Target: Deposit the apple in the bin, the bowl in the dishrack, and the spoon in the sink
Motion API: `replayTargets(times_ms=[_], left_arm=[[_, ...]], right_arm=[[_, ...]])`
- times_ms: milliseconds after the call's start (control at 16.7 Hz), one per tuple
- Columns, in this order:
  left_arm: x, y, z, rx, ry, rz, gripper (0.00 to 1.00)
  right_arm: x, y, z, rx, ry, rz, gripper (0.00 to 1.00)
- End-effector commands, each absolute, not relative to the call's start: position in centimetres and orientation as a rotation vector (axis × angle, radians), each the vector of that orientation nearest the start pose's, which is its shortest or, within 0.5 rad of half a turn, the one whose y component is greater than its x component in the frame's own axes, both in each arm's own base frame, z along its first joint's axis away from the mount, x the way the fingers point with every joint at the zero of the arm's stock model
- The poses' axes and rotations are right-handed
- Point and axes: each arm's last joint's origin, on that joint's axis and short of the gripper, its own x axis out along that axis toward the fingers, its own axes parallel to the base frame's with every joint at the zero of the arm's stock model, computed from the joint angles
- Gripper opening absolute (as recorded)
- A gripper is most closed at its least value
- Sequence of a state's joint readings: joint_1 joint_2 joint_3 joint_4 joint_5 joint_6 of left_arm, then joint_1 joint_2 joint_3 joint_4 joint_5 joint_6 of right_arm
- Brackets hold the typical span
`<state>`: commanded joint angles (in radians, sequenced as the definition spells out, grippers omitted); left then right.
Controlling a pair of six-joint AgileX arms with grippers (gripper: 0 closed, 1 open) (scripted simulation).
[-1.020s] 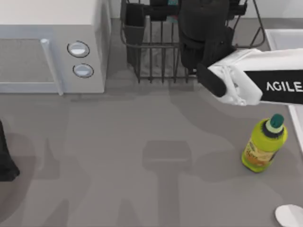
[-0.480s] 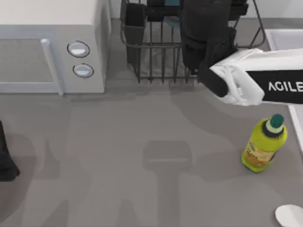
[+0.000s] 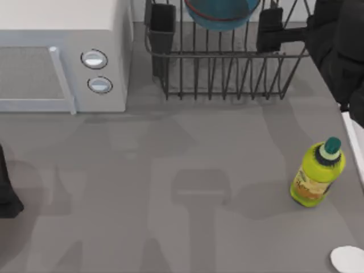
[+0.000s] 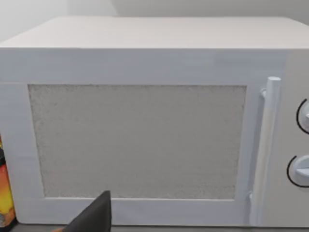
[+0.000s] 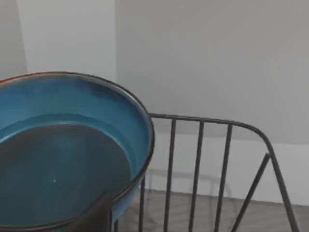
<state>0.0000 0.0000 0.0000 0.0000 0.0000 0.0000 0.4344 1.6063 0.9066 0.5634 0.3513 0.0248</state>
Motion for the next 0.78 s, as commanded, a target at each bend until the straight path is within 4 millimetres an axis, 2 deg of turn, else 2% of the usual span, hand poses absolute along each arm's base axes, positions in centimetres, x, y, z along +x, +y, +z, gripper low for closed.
replayTargets(times_ms=[240, 360, 480, 600, 780], left_arm=[[10.6, -0.1, 16.0, 0.0, 0.0, 0.0, 1.0], [10.6, -0.1, 16.0, 0.0, 0.0, 0.0, 1.0], [10.6, -0.1, 16.0, 0.0, 0.0, 0.0, 1.0], [10.6, -0.1, 16.0, 0.0, 0.0, 0.0, 1.0], [10.6, -0.1, 16.0, 0.0, 0.0, 0.0, 1.0]], right_arm=[[24.4, 7.6, 25.1, -0.018, 0.099, 0.139, 1.0], [20.0, 5.1, 25.0, -0.004, 0.049, 0.146, 1.0], [16.3, 3.3, 24.0, 0.004, -0.006, 0.138, 1.0], [13.7, 2.0, 22.3, 0.005, -0.04, 0.115, 1.0], [11.5, 0.9, 19.1, 0.002, -0.038, 0.068, 1.0]])
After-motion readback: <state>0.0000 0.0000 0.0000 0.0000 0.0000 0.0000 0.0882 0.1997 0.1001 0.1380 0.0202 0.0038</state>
